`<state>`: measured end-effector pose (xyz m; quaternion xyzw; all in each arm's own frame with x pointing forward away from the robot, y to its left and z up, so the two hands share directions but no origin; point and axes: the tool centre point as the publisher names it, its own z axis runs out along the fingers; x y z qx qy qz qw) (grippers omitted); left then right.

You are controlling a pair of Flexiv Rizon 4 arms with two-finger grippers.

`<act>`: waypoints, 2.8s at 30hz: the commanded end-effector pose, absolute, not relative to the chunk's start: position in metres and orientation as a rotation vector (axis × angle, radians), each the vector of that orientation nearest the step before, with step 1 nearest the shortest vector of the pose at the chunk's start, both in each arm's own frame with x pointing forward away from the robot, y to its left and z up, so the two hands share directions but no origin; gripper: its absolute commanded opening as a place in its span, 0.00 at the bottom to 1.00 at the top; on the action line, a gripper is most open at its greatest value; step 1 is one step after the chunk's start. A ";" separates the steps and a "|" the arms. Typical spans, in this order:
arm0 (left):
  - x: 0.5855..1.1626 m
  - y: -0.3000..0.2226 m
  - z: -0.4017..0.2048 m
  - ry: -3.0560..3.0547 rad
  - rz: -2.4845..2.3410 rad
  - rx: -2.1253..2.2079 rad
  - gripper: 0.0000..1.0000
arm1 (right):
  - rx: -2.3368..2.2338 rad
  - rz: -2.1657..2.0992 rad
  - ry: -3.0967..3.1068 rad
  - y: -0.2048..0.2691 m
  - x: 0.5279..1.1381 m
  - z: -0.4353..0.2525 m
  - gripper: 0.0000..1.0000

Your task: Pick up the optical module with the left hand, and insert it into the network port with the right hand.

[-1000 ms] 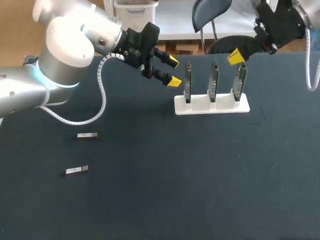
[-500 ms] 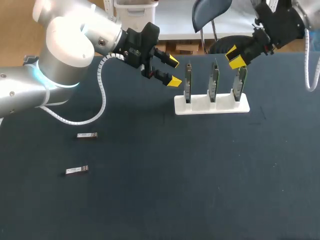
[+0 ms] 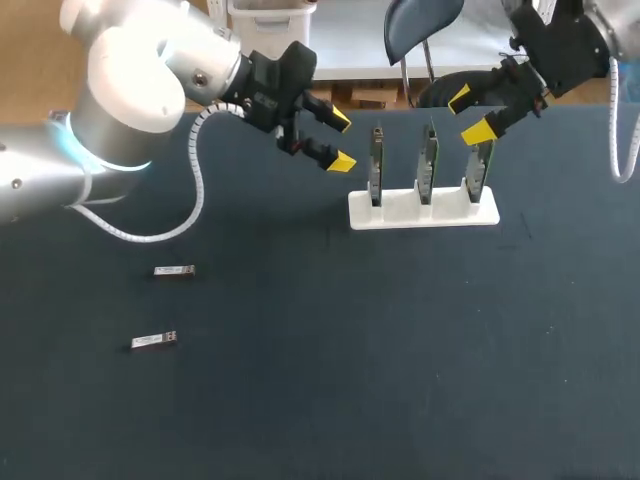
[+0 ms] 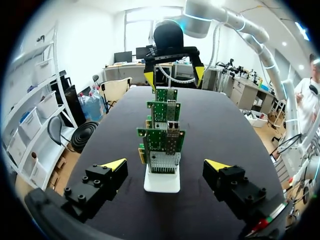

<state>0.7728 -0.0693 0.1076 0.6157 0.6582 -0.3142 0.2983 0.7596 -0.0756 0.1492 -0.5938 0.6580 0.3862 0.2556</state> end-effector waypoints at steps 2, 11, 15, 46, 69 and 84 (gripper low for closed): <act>0.755 -0.045 0.116 1.792 -0.751 1.655 1.00 | -1.612 1.046 1.786 -0.075 0.760 0.149 1.00; 0.729 0.015 0.106 1.925 -0.583 1.687 1.00 | -1.612 1.046 1.786 -0.075 0.760 0.149 1.00; 0.716 0.041 0.106 1.965 -0.541 1.677 1.00 | -1.612 1.046 1.786 -0.075 0.760 0.149 1.00; 0.625 0.173 0.060 2.239 0.142 1.953 1.00 | -1.612 1.046 1.786 -0.075 0.760 0.149 1.00; 0.634 0.189 0.020 2.308 0.069 2.064 1.00 | -1.612 1.046 1.786 -0.075 0.760 0.149 1.00; 0.638 0.195 -0.001 2.336 0.055 2.083 1.00 | -1.612 1.046 1.786 -0.075 0.760 0.149 1.00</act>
